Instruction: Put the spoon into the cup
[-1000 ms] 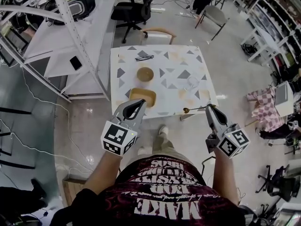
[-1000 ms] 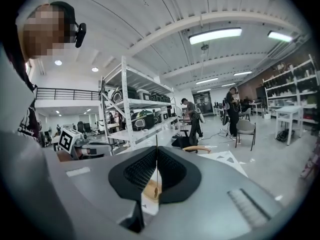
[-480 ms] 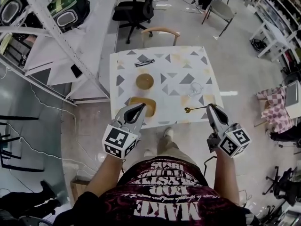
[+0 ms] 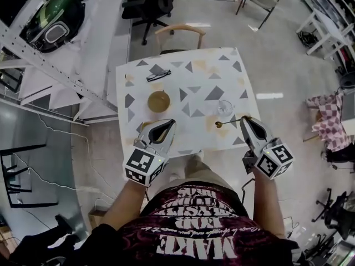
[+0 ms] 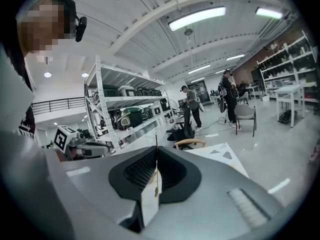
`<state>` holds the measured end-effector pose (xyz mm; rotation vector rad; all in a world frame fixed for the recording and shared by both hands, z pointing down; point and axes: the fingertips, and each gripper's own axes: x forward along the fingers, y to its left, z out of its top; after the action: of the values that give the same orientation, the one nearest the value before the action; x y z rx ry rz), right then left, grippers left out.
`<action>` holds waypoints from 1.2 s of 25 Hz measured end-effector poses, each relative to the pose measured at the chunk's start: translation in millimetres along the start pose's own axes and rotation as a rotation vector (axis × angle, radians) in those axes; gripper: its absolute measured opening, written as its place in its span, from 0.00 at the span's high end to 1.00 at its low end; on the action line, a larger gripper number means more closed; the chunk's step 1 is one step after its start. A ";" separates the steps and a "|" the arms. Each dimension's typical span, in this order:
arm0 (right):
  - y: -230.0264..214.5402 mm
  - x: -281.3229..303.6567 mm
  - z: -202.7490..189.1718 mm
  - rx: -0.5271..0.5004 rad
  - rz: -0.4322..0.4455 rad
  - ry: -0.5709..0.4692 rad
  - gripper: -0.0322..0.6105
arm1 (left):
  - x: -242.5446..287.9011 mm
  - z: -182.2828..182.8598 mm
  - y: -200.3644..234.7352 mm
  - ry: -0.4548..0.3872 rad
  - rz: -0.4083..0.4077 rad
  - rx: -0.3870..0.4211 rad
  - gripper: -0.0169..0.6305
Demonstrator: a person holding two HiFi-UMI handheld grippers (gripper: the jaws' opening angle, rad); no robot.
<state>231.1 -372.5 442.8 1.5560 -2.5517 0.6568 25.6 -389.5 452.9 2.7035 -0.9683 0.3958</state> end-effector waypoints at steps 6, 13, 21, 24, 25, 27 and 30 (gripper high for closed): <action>-49.6 18.4 -12.8 0.046 -0.014 0.037 0.90 | 47.5 -4.4 -4.2 0.053 -0.023 -0.006 0.97; -100.1 47.5 -38.2 0.065 -0.022 0.109 0.90 | 89.8 -10.6 -4.3 0.108 -0.024 -0.014 0.97; -140.5 74.7 -70.5 0.084 -0.006 0.182 0.90 | 122.8 -17.7 -3.2 0.149 -0.006 -0.027 0.97; -152.3 85.7 -83.1 0.098 0.001 0.205 0.90 | 132.0 -21.2 -4.9 0.173 -0.006 -0.039 0.97; -155.8 89.5 -88.2 0.102 0.003 0.213 0.90 | 134.5 -22.8 -4.6 0.178 -0.003 -0.038 0.97; -162.2 97.4 -99.3 0.110 0.005 0.231 0.90 | 138.3 -27.2 -4.6 0.194 0.001 -0.045 0.97; -169.5 107.9 -117.4 0.120 0.011 0.261 0.90 | 139.5 -31.2 -2.3 0.211 0.019 -0.050 0.97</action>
<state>308.1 -481.6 633.3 1.3839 -2.3680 0.9607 125.5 -459.0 527.9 2.5466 -0.9313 0.6377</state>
